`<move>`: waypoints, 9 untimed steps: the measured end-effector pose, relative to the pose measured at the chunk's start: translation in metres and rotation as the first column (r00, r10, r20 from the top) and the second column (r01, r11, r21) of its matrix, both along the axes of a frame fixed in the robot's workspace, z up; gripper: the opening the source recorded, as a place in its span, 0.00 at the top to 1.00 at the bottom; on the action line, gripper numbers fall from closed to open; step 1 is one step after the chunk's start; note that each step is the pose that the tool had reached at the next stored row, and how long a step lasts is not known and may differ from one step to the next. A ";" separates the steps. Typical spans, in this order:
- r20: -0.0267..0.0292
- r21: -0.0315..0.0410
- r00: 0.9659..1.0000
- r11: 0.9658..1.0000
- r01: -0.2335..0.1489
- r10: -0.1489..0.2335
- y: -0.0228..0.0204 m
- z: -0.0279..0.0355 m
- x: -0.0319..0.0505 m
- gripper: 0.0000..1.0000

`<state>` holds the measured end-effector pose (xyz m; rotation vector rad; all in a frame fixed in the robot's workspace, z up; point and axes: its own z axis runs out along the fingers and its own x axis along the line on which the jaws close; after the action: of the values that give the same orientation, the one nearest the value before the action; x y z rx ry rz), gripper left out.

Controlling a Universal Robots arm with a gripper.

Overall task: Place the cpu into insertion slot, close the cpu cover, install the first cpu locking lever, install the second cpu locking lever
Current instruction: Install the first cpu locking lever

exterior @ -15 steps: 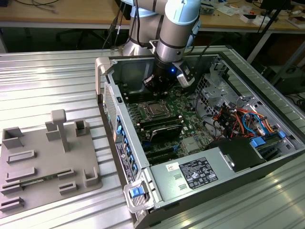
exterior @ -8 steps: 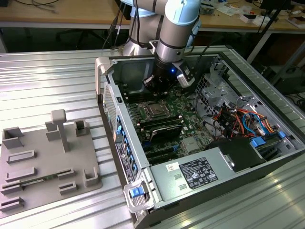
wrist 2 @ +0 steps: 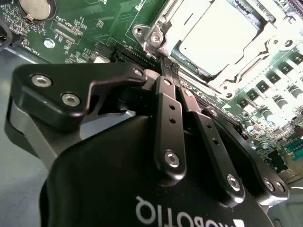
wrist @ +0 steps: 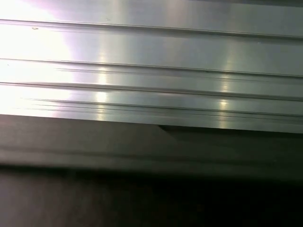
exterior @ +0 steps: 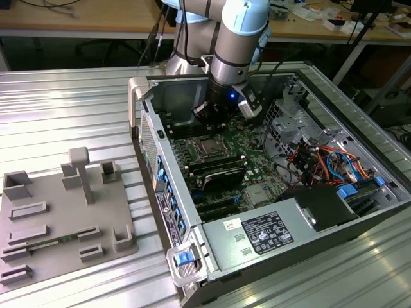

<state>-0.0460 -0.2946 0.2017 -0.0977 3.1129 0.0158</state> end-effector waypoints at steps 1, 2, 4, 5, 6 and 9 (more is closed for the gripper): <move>0.000 0.000 1.000 1.000 0.000 0.000 0.0001 0.0007 0.0000 0.89; 0.000 0.001 1.000 1.000 0.000 0.000 0.0001 0.0014 0.0001 0.89; 0.000 0.000 1.000 1.000 0.000 0.000 0.0000 0.0038 0.0000 0.89; 0.000 0.000 1.000 1.000 0.000 0.000 0.0000 0.0045 0.0000 0.89; 0.000 0.000 1.000 1.000 0.000 0.000 0.0001 0.0048 0.0000 0.89; 0.000 0.000 1.000 1.000 0.000 0.000 0.0000 0.0056 0.0000 0.89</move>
<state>-0.0459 -0.2946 0.2073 -0.0978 3.1128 0.0161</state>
